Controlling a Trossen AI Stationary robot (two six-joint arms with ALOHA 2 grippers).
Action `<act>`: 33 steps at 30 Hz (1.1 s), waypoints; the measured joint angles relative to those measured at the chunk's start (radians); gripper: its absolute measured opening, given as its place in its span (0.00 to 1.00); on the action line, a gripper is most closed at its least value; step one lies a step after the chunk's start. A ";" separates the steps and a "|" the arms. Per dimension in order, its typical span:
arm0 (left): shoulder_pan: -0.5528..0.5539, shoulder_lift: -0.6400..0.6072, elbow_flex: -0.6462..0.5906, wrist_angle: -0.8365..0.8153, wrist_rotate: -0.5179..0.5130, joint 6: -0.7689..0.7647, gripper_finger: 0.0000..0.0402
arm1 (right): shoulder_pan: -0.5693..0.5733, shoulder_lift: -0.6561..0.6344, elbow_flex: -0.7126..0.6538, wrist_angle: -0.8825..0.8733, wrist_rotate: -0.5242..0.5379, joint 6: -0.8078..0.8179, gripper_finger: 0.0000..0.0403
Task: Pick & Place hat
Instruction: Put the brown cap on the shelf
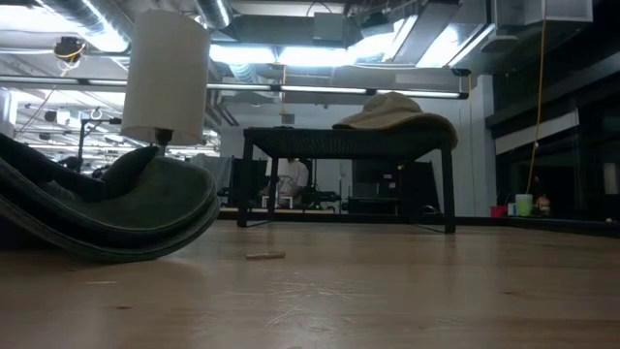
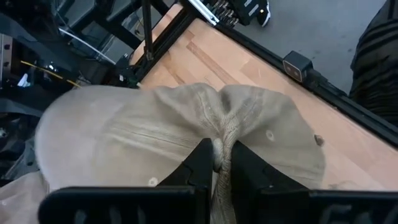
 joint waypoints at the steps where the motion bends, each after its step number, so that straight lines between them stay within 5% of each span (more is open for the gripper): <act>1: 0.000 0.000 0.000 0.000 0.000 0.000 0.06 | 0.000 0.000 0.000 -0.008 0.000 0.000 0.80; 11: -0.039 0.000 0.000 0.007 -0.042 0.016 0.06 | 0.000 0.005 0.000 -0.079 0.052 0.010 0.86; 33: -0.021 0.000 0.001 0.151 -0.121 0.298 0.06 | 0.018 0.240 -0.001 0.399 0.049 -0.383 0.86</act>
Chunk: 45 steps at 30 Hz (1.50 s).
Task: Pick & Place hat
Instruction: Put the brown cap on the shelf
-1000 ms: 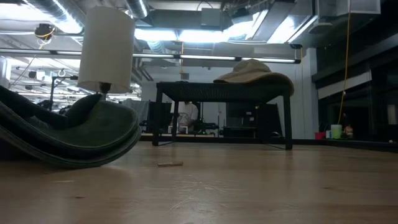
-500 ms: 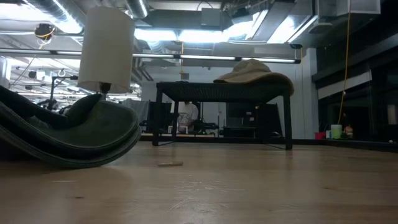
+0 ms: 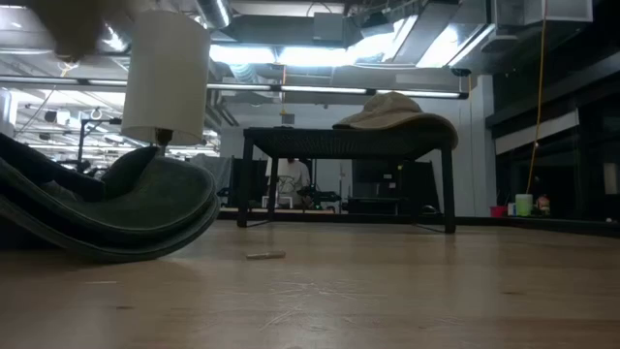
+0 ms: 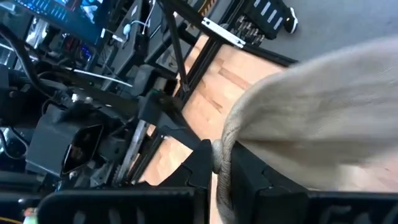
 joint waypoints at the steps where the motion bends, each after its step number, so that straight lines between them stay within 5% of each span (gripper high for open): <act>1: 0.004 0.000 0.000 0.002 0.000 0.001 0.06 | 0.000 0.011 0.000 0.031 -0.005 -0.012 0.86; 9: 0.026 0.000 0.000 0.007 0.015 0.016 0.06 | -0.003 0.107 0.000 0.210 -0.172 -0.032 0.86; 20: 0.028 0.000 0.000 0.006 0.020 0.021 0.06 | -0.005 0.131 0.000 0.351 -0.097 -0.035 0.86; 35: 0.118 0.000 0.000 0.049 0.018 0.148 0.06 | -0.006 0.131 0.000 0.391 -0.249 -0.021 0.86; 45: 0.172 0.000 0.000 0.079 0.026 0.203 0.06 | -0.007 0.131 0.000 0.415 -0.253 -0.063 0.86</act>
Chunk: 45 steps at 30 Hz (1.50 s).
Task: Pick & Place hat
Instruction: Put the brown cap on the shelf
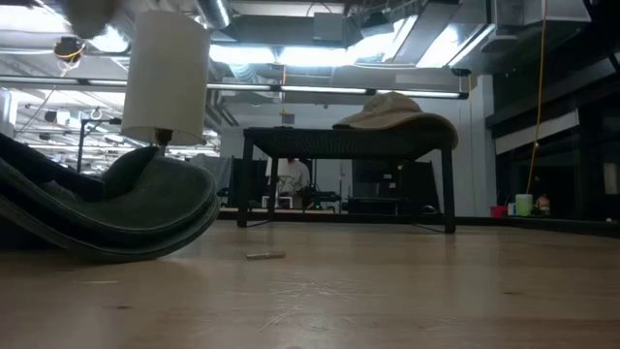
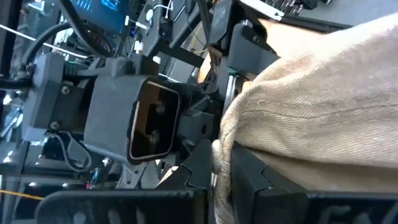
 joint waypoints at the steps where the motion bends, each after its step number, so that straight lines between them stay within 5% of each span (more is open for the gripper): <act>1: 0.005 0.000 0.000 0.003 0.011 0.000 0.06 | 0.000 0.000 0.000 0.001 0.000 -0.006 0.84; 6: 0.013 0.000 0.000 0.024 0.044 0.010 0.06 | -0.005 0.000 0.000 0.000 -0.001 -0.014 0.68; 18: 0.008 0.000 0.000 0.025 0.049 -0.013 0.09 | -0.005 -0.001 0.000 -0.042 0.076 0.016 0.05; 45: 0.008 0.001 -0.001 -0.021 0.050 -0.116 0.09 | -0.005 -0.003 0.002 -0.136 0.081 0.107 0.03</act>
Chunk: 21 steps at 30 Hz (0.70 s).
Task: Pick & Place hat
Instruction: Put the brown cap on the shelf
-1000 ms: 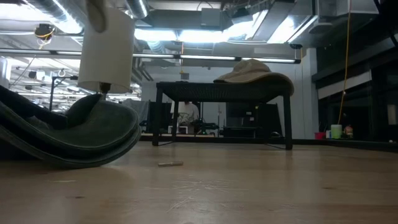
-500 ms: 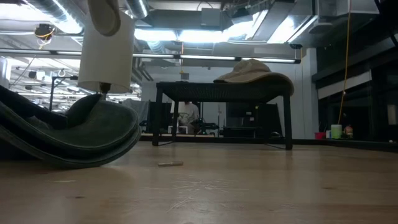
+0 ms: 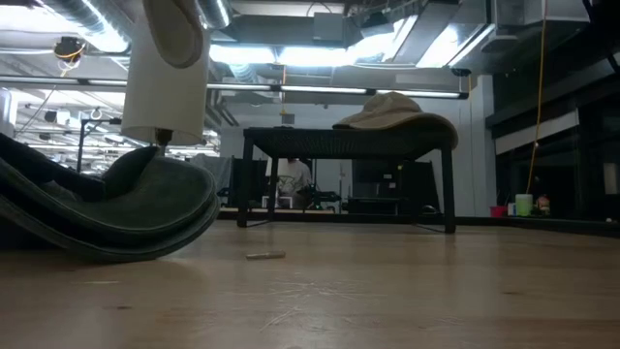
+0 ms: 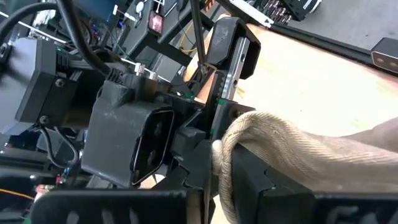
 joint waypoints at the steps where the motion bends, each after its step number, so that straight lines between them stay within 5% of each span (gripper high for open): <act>1: 0.000 0.000 0.000 -0.001 0.006 0.000 0.08 | 0.000 0.000 0.000 -0.004 0.000 0.000 0.03; 11: 0.061 -0.001 0.000 -0.039 0.210 -0.087 0.12 | 0.000 0.003 -0.003 -0.030 -0.003 0.003 0.03; 16: 0.121 -0.003 0.001 -0.053 0.407 -0.133 0.12 | 0.000 0.003 -0.003 -0.060 -0.003 0.023 0.03; 21: 0.170 -0.026 0.001 -0.074 0.456 -0.217 0.13 | 0.000 0.002 -0.002 -0.106 -0.002 0.063 0.03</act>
